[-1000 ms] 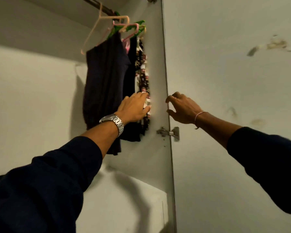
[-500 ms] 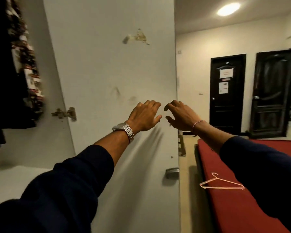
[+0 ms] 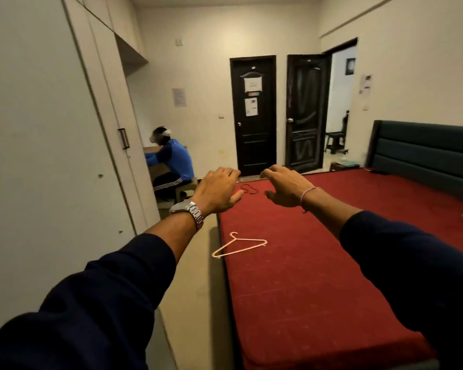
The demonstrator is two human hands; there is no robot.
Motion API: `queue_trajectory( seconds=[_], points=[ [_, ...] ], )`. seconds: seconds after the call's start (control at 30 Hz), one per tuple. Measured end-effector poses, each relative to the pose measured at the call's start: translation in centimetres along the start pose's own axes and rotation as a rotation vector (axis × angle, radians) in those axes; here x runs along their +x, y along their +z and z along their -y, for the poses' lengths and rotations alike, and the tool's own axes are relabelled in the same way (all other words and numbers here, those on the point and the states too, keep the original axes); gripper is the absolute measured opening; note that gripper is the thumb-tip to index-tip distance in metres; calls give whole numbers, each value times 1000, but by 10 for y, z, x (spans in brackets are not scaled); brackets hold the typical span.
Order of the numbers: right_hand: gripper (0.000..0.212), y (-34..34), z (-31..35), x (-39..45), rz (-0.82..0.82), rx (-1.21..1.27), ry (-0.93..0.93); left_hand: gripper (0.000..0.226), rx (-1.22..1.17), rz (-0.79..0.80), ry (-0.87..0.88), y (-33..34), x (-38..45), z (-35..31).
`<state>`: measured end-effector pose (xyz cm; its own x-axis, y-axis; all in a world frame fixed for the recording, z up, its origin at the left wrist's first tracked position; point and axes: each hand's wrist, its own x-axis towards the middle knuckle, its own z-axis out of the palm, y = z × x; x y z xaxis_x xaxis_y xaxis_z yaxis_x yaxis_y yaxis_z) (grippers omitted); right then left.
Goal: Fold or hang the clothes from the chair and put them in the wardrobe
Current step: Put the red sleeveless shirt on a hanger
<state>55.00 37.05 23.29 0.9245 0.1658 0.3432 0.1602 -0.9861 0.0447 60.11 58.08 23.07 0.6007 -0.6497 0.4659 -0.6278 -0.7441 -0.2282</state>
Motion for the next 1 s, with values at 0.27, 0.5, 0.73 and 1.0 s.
queue_trajectory(
  seconds=[0.27,0.5,0.73,1.0],
  points=[
    [79,44,-148,-56,217,-98,218,73,-91,52,167,90,89,-112],
    [86,93,-254,-79,331,-82,394,75,-154,162,257,179,158,-179],
    [77,156,-374,-64,414,-17,482,71,-277,258,259,269,254,-226],
    [66,225,-475,-75,540,89,570,70,-374,408,249,367,314,-269]
  ],
)
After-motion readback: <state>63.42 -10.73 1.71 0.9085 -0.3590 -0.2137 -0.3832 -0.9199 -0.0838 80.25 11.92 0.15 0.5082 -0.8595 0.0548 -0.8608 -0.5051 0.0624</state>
